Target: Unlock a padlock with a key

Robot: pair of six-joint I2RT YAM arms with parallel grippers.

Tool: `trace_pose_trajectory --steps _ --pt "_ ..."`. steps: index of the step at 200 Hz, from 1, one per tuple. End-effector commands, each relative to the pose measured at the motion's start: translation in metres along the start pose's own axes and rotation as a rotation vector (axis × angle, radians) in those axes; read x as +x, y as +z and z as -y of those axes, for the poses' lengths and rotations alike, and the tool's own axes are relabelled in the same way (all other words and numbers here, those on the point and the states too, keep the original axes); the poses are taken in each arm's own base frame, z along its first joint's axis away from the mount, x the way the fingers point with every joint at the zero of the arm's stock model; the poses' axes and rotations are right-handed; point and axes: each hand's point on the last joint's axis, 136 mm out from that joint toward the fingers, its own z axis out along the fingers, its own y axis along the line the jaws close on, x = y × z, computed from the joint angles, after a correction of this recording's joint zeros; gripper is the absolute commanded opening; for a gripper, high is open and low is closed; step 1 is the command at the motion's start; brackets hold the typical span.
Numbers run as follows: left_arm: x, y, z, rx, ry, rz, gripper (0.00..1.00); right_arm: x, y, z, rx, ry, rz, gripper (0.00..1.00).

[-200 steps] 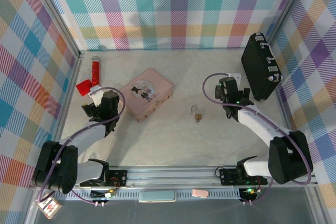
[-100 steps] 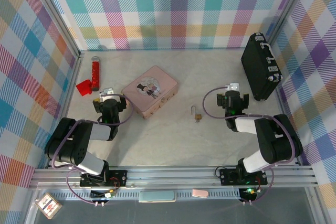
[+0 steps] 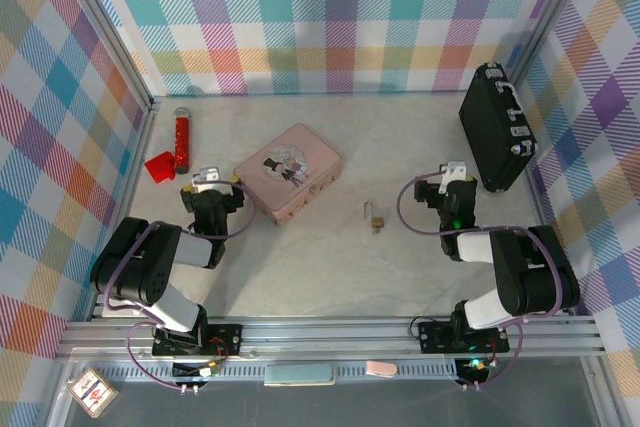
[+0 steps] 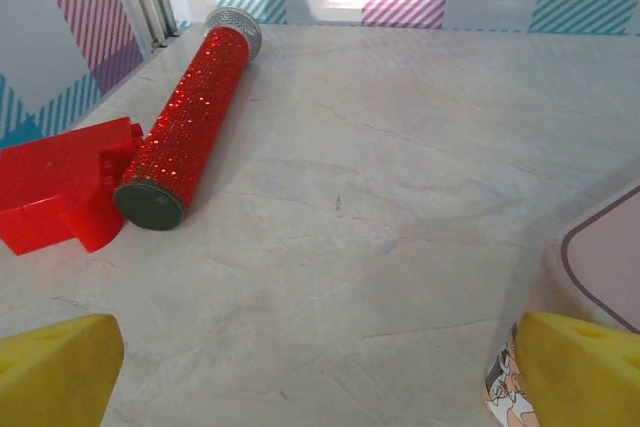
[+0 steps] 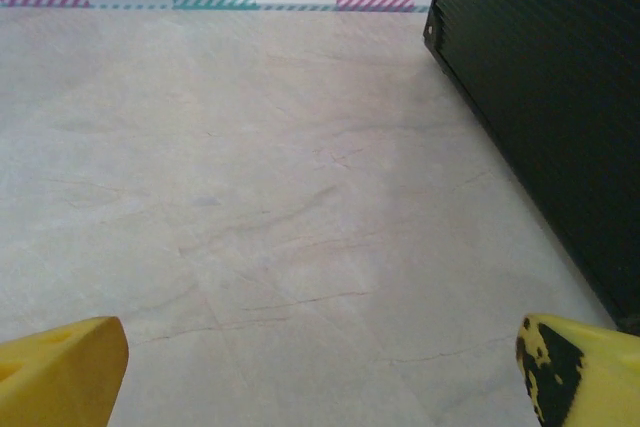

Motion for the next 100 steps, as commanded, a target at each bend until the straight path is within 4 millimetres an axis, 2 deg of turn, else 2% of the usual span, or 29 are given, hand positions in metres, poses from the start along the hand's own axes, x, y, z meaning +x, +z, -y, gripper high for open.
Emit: trace_pose_trajectory --steps 1,11,21,74,100 --pt "0.002 0.008 0.004 0.028 0.001 -0.025 1.00 -0.005 0.001 -0.004 -0.045 0.029 0.044 0.99" --pt "0.004 0.011 0.002 0.025 -0.010 -0.051 1.00 -0.004 0.007 -0.008 -0.062 0.011 0.060 0.99" --pt "0.005 0.013 0.001 0.029 -0.021 -0.060 1.00 0.001 0.008 -0.010 -0.094 0.021 0.002 0.99" --pt "0.005 0.015 -0.003 0.035 -0.042 -0.073 1.00 0.000 0.014 0.011 0.009 0.079 -0.011 0.99" --pt "0.005 0.015 -0.003 0.034 -0.042 -0.073 1.00 0.000 0.014 0.012 0.010 0.080 -0.012 0.99"
